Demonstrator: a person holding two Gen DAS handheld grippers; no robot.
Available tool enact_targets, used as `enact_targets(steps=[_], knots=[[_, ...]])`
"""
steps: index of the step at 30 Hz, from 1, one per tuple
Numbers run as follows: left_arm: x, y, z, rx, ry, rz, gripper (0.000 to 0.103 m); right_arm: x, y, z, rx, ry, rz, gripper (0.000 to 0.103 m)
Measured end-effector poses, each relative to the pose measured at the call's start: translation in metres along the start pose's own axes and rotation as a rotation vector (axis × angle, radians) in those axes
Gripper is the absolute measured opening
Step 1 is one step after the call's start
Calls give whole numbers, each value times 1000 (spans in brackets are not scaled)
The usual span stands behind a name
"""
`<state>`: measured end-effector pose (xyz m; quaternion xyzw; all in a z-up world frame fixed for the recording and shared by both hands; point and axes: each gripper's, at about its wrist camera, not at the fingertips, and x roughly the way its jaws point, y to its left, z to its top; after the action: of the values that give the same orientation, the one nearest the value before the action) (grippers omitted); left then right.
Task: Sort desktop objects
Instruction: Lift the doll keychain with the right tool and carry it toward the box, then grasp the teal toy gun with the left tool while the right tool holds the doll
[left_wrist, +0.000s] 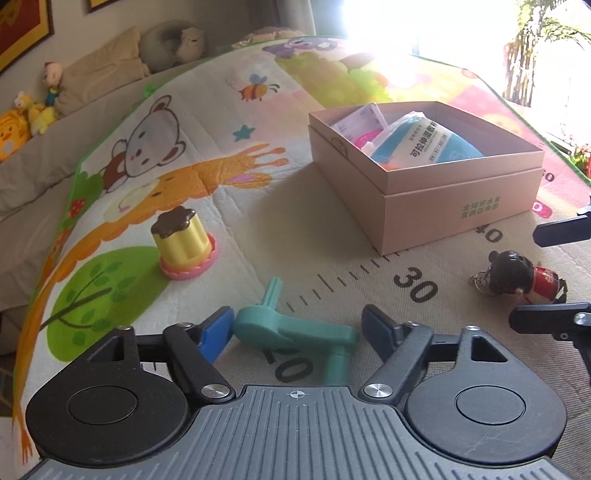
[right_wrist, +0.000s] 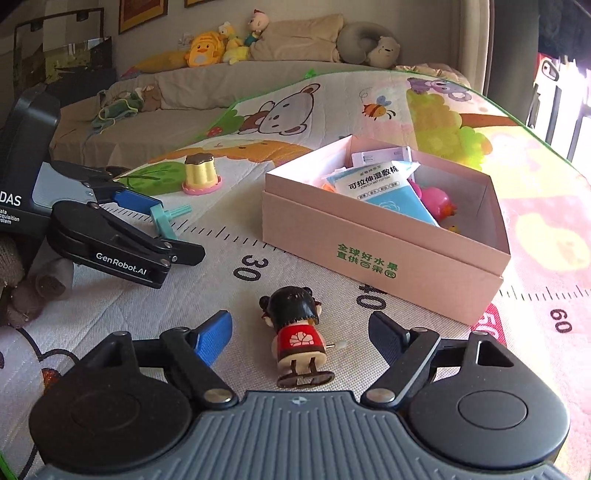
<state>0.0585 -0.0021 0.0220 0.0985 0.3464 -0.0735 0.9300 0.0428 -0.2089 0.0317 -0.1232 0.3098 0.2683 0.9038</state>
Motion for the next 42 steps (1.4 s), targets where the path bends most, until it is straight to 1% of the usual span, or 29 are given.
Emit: enact_targets(steps=[2,3,4,5,6,10,13,14,15,16,18,19,21,23,25,26,27,29,32,34,36,40,42], knots=[[-3,-1,-1,-8,2,7,76,6,4,3,-25,21,-19,79],[-6,-2,-3,-10,3,8,76,9,5,4,-32,36,-19,71],[-9,-2,-4,-11,5,4,76,12,5,4,-35,53,-13,56],[-12,-3,-6,-12,6,0,76,11,4,4,-29,59,3,52],[-15,-4,-7,-13,8,-4,76,10,3,5,-24,65,17,43],[-32,-11,-6,1,6,-19,76,-5,1,4,-35,66,34,43],[-51,-19,0,20,-23,-41,76,-27,-6,8,-31,49,53,43],[-61,-22,4,28,-44,-50,60,-37,-11,12,-16,42,71,43],[-68,-24,8,34,-53,-58,37,-46,-15,15,-6,32,83,43],[-78,-26,14,32,-65,-82,37,-61,-21,20,4,8,90,43],[-92,-27,25,18,-111,-107,37,-86,-31,29,20,-52,78,43],[-98,-28,31,25,-137,-106,37,-101,-38,37,36,-94,64,43],[-105,-31,41,47,-190,-79,35,-125,-51,49,64,-174,24,43],[-107,-29,46,55,-214,-71,36,-142,-61,55,77,-240,-24,43],[-106,-26,44,57,-216,-76,46,-147,-69,55,100,-259,-39,43],[-104,-25,39,59,-202,-78,62,-146,-72,53,112,-254,-39,43],[-102,-25,35,65,-189,-86,74,-143,-73,50,120,-242,-38,43],[-93,-28,22,86,-141,-102,80,-133,-73,42,130,-204,-25,43],[-72,-37,1,121,-55,-87,87,-114,-70,29,157,-129,25,43],[-55,-40,-5,116,-6,-73,87,-100,-63,20,161,-78,49,43],[-41,-41,-6,103,20,-74,87,-89,-57,13,164,-41,68,43],[-24,-45,-2,103,35,-88,86,-81,-46,3,159,-2,97,43],[-21,-47,-1,104,40,-101,80,-82,-44,0,159,6,102,43]])
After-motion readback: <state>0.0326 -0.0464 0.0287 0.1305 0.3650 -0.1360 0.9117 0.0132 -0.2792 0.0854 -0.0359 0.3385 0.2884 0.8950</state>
